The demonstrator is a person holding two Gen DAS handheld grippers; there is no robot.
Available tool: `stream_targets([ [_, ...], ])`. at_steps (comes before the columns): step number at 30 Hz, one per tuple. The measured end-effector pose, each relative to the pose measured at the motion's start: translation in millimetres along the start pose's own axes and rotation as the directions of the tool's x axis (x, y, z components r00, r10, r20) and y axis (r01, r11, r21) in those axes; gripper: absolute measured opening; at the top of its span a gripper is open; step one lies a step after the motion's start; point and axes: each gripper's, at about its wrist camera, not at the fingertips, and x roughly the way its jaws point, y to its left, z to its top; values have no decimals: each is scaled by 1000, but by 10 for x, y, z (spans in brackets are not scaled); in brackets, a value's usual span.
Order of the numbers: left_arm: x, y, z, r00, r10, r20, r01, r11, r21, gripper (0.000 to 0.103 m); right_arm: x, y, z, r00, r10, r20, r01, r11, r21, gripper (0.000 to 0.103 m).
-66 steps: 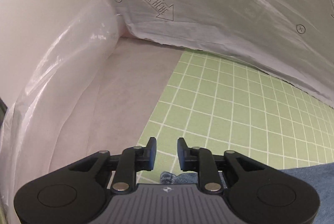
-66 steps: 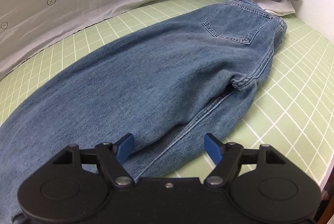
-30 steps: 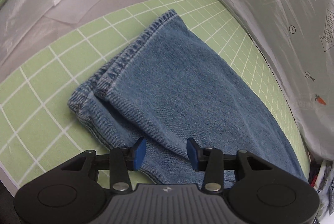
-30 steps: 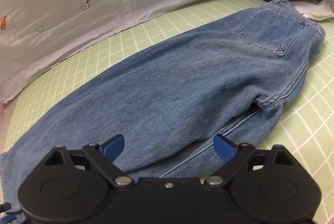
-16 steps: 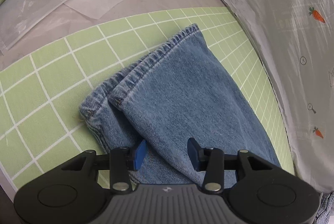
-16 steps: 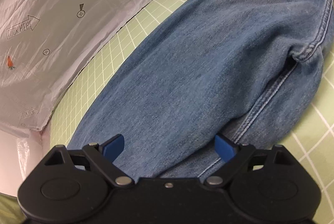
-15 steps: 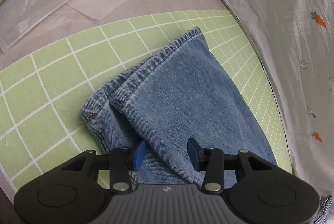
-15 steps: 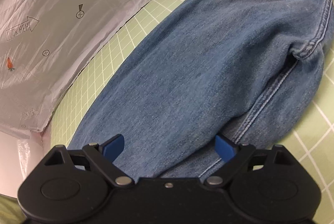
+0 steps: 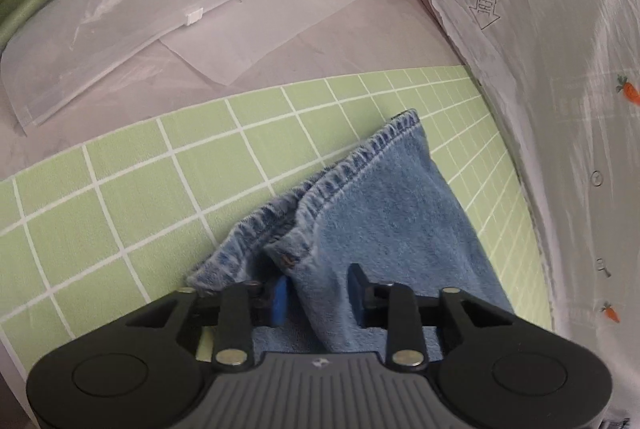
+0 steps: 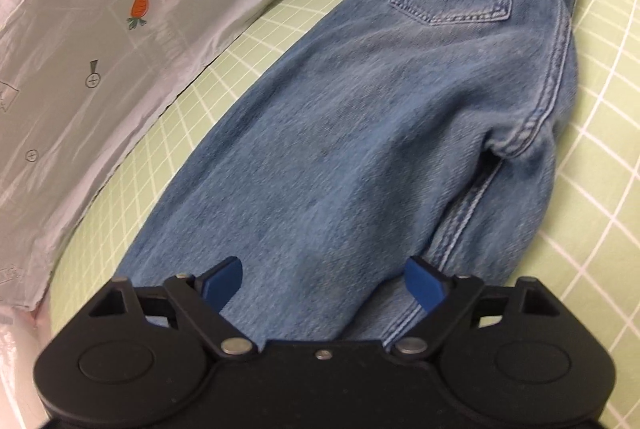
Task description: Fold clothes
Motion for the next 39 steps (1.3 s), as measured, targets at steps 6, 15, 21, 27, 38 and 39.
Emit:
stream_targets([
  [6,-158,0,68,995,-78,63,76,997,22,2,-63,-66,88,999,17,29,-16,1000,-10,2],
  [15,-879,-189,22,968,-185,170,156,973,171,2,-725,-130,153,980,118,159,-114,993,-32,1],
  [21,-479,92,-198,997,8,73,-22,979,204,12,-513,-306,-113,1000,-6,21,7,998,-66,16],
  [27,-559,-128,-241,987,55,153,-99,950,296,55,-699,-441,-251,999,-5,45,7,999,-52,54],
  [38,-335,-1183,-771,995,6,98,-55,860,507,78,-989,-1103,77,991,-58,122,48,996,81,73],
  [39,-288,-1274,-896,997,9,78,-49,850,525,78,-978,-1176,143,991,-60,122,49,995,91,74],
])
